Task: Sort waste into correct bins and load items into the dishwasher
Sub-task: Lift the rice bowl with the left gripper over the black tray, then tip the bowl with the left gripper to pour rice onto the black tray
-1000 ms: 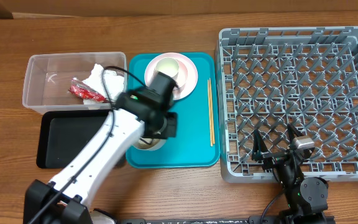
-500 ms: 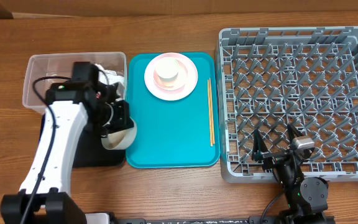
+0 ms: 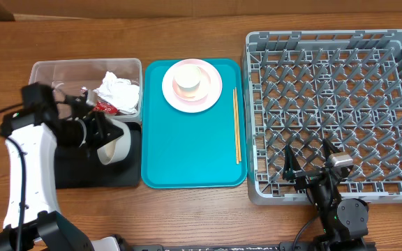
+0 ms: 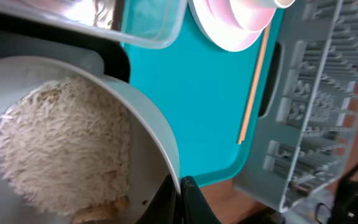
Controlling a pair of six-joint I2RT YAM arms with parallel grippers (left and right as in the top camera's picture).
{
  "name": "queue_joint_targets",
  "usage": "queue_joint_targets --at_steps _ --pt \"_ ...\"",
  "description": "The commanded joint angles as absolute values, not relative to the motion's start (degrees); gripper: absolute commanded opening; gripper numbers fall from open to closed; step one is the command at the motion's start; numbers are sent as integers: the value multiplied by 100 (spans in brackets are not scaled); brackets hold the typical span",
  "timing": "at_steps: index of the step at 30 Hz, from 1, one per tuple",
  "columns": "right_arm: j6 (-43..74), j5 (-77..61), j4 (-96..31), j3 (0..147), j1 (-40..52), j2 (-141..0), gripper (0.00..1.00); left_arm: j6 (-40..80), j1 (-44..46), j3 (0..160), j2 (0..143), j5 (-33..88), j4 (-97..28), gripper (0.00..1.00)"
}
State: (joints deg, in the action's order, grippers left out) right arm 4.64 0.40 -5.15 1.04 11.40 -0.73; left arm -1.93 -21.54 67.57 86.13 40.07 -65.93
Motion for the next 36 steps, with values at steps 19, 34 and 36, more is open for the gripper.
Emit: queue_joint_targets --at_steps 19,34,36 --pt "445 49 -480 45 1155 -23 100 -1802 -5251 4799 8506 8464 -5400 4" --pt "445 49 -480 45 1155 -23 100 -1485 -5290 4746 8506 8949 -5221 4" --pt "445 49 -480 45 1155 -23 100 -1118 -5382 4740 8508 8965 -4792 4"
